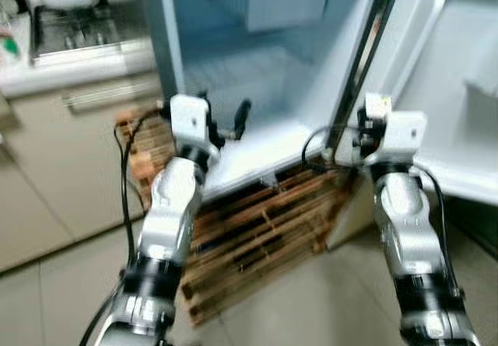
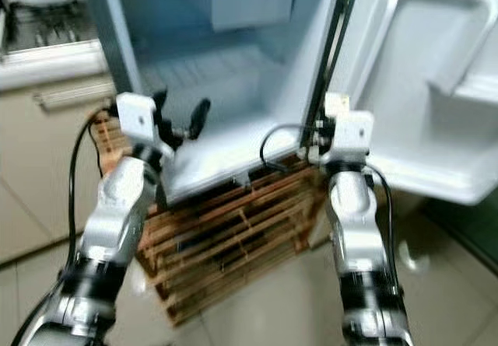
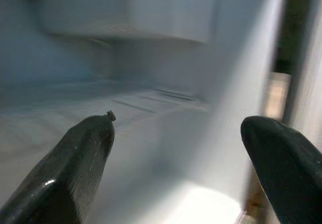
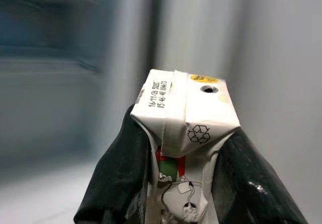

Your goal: Restocking fridge

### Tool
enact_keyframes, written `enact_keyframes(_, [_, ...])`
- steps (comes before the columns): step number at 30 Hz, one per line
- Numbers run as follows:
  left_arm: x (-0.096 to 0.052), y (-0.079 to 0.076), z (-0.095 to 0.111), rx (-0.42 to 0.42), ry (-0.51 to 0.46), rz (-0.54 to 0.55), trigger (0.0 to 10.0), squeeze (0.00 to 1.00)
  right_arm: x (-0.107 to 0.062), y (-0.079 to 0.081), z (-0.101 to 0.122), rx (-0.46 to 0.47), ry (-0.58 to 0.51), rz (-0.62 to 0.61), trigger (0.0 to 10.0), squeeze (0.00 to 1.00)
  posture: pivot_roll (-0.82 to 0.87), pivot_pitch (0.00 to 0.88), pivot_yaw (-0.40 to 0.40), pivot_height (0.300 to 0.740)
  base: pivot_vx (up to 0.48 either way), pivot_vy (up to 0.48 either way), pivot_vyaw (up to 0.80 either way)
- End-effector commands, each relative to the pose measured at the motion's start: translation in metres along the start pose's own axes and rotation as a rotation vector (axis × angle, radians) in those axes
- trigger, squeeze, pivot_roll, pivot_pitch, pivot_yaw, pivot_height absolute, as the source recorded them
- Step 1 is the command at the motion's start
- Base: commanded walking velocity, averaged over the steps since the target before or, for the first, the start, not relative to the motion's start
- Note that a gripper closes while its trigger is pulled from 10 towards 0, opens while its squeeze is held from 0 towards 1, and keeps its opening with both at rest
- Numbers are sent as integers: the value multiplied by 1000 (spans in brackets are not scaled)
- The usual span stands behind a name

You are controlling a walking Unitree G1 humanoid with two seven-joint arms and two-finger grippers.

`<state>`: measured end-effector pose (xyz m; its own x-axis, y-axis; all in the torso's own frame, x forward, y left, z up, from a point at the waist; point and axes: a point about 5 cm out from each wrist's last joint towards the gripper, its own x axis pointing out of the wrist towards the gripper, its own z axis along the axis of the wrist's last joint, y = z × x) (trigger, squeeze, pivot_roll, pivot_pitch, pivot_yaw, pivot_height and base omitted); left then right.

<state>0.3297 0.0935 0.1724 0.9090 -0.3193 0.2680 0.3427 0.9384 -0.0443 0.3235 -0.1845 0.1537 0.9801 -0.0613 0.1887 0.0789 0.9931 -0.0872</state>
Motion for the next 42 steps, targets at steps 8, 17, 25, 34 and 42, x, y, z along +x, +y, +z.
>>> enact_keyframes(8, [5,-10,2,-18,-2,-22,10000,0,-2,-14,2,-22,-12,-52,10000,0,-138,0,-2,740,0,0,-712])
enact_keyframes(17, [6,-11,0,-35,19,-33,10000,0,-1,-14,2,-19,-9,-52,10000,0,-142,0,0,740,126,-219,-60])
enact_keyframes(25, [6,-3,-1,-87,19,38,10000,0,3,-16,5,-26,-16,-49,10000,0,-140,0,3,740,197,-111,0])
enact_keyframes(34, [4,2,-2,-103,31,67,10000,0,11,-11,8,-18,-20,-26,10000,0,-123,0,-2,740,0,0,0])
enact_keyframes(42, [-9,12,0,-61,48,32,10000,0,13,10,3,18,-6,17,10000,0,-60,0,-7,740,0,0,0])
